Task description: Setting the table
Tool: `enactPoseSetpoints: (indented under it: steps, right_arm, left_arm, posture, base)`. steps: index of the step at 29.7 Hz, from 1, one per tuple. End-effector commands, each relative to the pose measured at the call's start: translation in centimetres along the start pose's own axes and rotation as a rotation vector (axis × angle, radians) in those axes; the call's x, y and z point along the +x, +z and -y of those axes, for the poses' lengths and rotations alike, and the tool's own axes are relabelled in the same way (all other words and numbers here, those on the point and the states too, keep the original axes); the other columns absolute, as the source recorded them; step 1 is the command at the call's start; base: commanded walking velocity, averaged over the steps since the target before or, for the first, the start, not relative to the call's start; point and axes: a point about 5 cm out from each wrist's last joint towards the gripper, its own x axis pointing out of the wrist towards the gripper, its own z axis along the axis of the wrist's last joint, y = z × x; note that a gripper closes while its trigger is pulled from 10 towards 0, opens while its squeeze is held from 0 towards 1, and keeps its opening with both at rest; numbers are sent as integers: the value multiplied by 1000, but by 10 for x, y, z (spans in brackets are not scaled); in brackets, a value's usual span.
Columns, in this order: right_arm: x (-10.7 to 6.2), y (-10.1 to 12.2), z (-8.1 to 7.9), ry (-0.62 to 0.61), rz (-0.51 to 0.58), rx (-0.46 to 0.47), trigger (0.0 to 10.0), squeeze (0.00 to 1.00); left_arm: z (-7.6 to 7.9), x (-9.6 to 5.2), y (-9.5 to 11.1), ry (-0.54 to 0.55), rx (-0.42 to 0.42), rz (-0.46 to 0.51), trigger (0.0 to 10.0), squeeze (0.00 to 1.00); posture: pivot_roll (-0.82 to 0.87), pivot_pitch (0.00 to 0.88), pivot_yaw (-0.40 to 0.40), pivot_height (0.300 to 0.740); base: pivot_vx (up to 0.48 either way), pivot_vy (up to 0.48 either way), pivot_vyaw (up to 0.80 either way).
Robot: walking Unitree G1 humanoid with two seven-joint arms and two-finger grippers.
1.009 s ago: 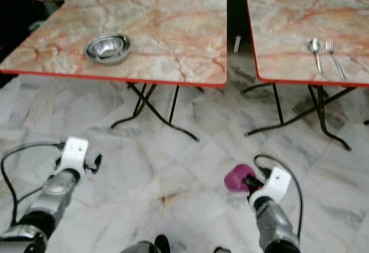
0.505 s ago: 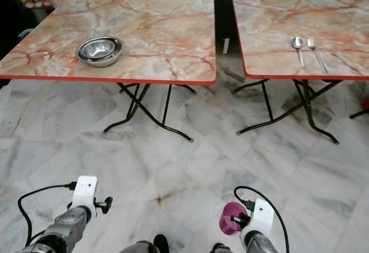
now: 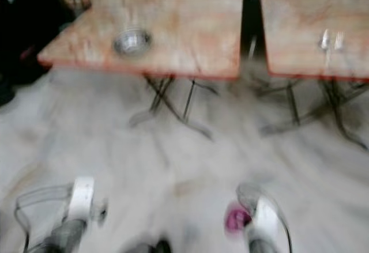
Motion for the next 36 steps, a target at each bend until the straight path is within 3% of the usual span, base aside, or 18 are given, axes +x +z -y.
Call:
enactPoseSetpoints:
  steps: [1,17,36]
  right_arm:
    - [-1,-7,-2,3,-23,17,10000,0]
    - [-8,-25,8,-27,-64,-70,10000,0]
    - [-9,-30,8,-64,-73,-109,10000,0]
  left_arm:
    - [4,2,23,-9,16,68,10000,0]
    - [13,0,1,-36,2,21,10000,0]
    - [4,-2,-13,3,-70,-7,10000,0]
  posture:
    - [-52,115,92,740]
    - [-90,145,86,740]
    - [-122,30,80,740]
  base:
    - [292,0,0]
    - [293,0,0]
    - [57,0,0]
